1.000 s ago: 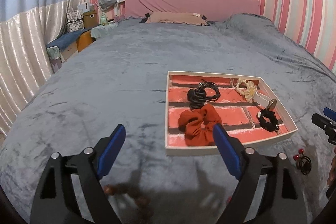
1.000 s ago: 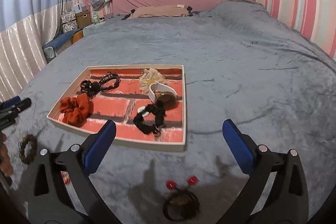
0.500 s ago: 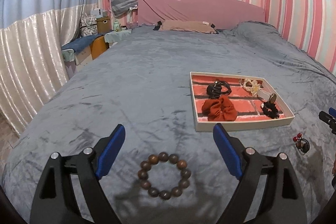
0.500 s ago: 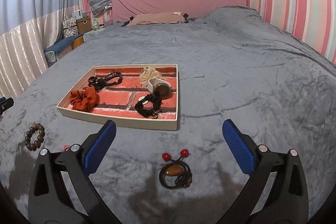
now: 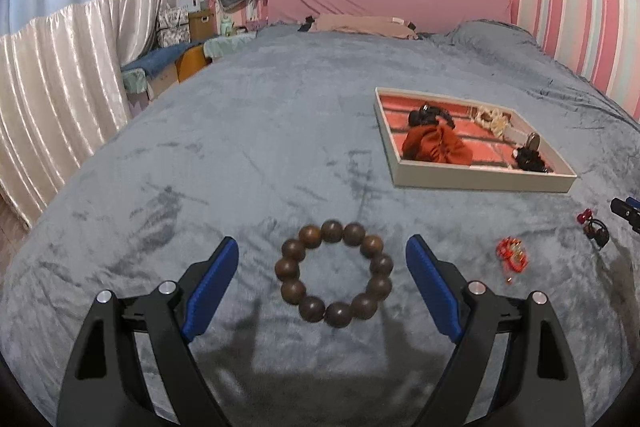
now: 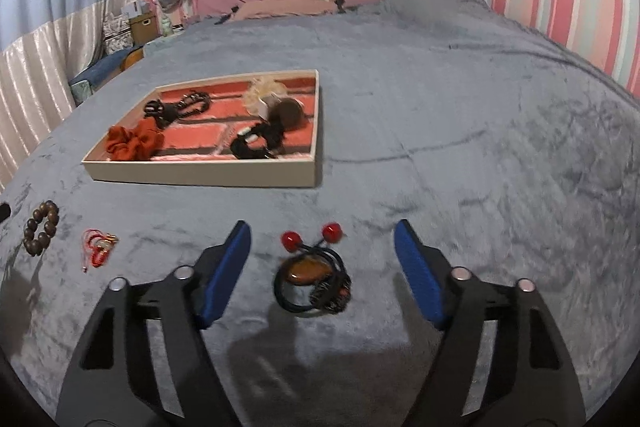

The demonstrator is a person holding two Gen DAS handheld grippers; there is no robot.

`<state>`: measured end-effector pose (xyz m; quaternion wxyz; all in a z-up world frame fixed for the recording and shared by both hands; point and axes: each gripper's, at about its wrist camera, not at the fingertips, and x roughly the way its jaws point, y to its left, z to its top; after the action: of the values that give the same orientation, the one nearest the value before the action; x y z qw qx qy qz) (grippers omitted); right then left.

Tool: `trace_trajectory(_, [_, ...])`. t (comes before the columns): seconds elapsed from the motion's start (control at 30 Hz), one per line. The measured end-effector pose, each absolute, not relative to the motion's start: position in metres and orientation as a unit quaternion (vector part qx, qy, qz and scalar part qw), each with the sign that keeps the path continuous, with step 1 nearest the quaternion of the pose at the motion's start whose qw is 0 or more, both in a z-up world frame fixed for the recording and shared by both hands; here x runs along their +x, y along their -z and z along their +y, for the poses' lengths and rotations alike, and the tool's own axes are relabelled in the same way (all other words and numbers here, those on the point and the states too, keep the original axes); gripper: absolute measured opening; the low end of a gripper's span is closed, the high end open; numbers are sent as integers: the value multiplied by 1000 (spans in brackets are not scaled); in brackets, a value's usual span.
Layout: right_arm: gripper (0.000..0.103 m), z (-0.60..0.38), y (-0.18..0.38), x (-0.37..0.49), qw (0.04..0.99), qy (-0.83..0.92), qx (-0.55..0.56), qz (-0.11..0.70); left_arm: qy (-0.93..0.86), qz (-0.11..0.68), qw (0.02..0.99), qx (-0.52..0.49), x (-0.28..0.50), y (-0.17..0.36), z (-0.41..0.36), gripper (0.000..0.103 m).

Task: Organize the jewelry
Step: 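Move the left tool to the wooden bead bracelet while the right tool approaches the red-ball hair tie, then grasp the wooden bead bracelet with the left tool while the right tool grasps the red-ball hair tie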

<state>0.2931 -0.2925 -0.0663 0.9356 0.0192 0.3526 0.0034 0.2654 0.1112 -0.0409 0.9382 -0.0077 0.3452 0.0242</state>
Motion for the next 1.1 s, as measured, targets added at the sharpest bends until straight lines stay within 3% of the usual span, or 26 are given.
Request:
trace_trajectory(0.4, [56,-314,96,300,925,3,46,377,-29,363,931,-29,279,62,132,84])
trace_trajectory(0.77, [50,-314,98,309,926,-1,46,376,-31,375,926,-27,298,69,137,83])
trace_trajectory(0.9, [46,-314,102,313,923,-3,44,382,-26,386,922,-25,305,76,137,73])
trace_trajectory(1.1, [44,-311,107,317,920,-5,39,389,-23,401,915,-31,313,85,139,68])
